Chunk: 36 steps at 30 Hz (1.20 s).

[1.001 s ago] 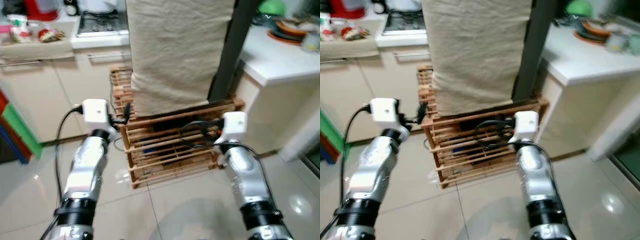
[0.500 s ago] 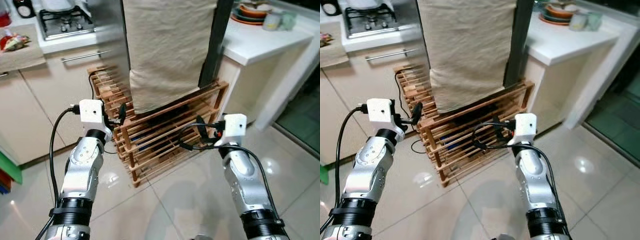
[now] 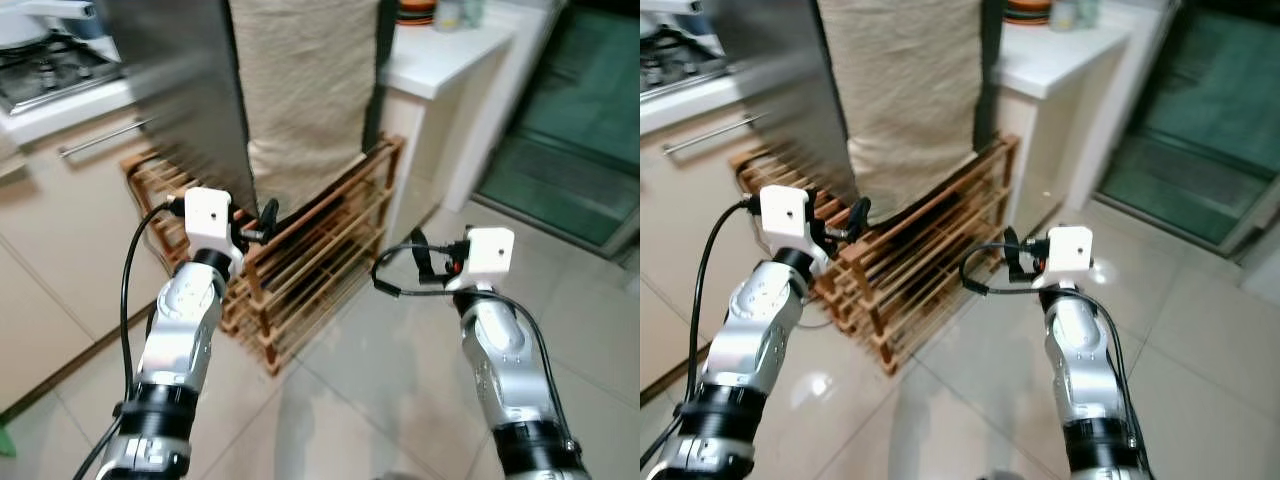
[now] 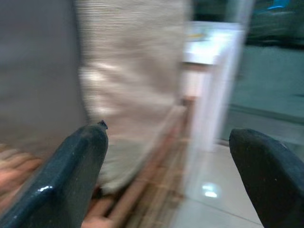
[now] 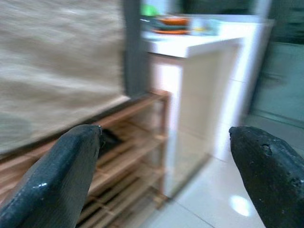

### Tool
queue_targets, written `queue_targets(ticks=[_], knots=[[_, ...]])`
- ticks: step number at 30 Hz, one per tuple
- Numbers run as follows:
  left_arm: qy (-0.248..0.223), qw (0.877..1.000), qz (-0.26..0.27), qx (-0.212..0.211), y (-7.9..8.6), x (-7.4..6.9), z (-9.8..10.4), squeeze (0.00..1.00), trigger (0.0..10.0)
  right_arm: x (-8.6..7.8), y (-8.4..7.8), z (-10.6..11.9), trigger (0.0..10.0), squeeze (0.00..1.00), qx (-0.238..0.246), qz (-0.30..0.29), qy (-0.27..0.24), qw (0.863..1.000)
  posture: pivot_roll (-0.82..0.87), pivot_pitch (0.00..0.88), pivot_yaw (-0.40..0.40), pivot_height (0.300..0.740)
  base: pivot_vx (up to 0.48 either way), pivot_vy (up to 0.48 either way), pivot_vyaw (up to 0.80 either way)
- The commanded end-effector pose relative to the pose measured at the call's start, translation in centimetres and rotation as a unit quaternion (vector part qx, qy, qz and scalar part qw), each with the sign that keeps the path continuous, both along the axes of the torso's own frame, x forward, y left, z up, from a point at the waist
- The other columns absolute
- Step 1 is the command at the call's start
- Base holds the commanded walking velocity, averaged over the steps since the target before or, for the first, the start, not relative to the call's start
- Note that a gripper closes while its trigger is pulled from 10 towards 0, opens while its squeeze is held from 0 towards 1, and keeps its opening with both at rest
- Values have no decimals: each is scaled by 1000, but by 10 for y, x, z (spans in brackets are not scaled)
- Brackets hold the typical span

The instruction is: Restocking fridge

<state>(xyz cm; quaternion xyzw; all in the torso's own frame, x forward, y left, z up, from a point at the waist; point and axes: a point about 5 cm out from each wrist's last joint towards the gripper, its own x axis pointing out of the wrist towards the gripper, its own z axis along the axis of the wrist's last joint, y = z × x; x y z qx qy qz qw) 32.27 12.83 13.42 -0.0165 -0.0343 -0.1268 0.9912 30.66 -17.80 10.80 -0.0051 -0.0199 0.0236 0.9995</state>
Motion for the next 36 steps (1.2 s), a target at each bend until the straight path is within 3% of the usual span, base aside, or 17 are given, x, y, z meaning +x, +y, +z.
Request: queue_targets(ticks=[1,13,15,17,19,22,26,27,29,31,36], knots=[[-17,1000,6,12,5,2,6,0,10000,1,4,0,10000,0,7,5,2,1000,-82,0,32,740,0,480,-675],[-36,999,-6,9,-3,3,12,0,10000,4,3,6,10000,0,12,-4,-24,1000,-77,0,42,740,0,480,-619],[-42,999,2,29,-1,2,13,0,10000,2,2,11,10000,0,8,-15,-34,999,-72,0,44,740,0,480,0],[-31,999,11,19,4,0,12,0,10000,-4,2,20,10000,0,9,-27,-57,998,-69,0,45,740,0,0,0],[-10,999,36,-4,24,-18,6,0,10000,-25,-6,25,10000,0,-2,-56,-80,995,-61,0,51,740,0,0,0],[3,997,72,-12,46,-38,0,0,10000,-49,-21,11,10000,0,-4,-92,-58,994,-54,0,44,740,0,0,0],[3,994,106,-25,57,-46,2,0,10000,-61,-29,3,10000,0,-7,-113,-46,993,-57,0,43,740,0,0,0],[-8,994,106,-18,61,-53,6,0,10000,-67,-27,7,10000,0,-17,-104,-53,993,-56,0,37,740,0,0,0],[-28,996,88,3,63,-69,14,0,10000,-79,-24,12,10000,0,-33,-87,-56,994,-48,0,24,740,0,0,0],[-32,996,78,7,63,-74,16,0,10000,-84,-23,13,10000,0,-37,-83,-53,994,-46,0,21,740,0,0,0],[-53,997,43,22,43,-63,25,0,10000,-84,-20,7,10000,0,-38,-69,-36,996,-42,0,3,740,461,0,0]])
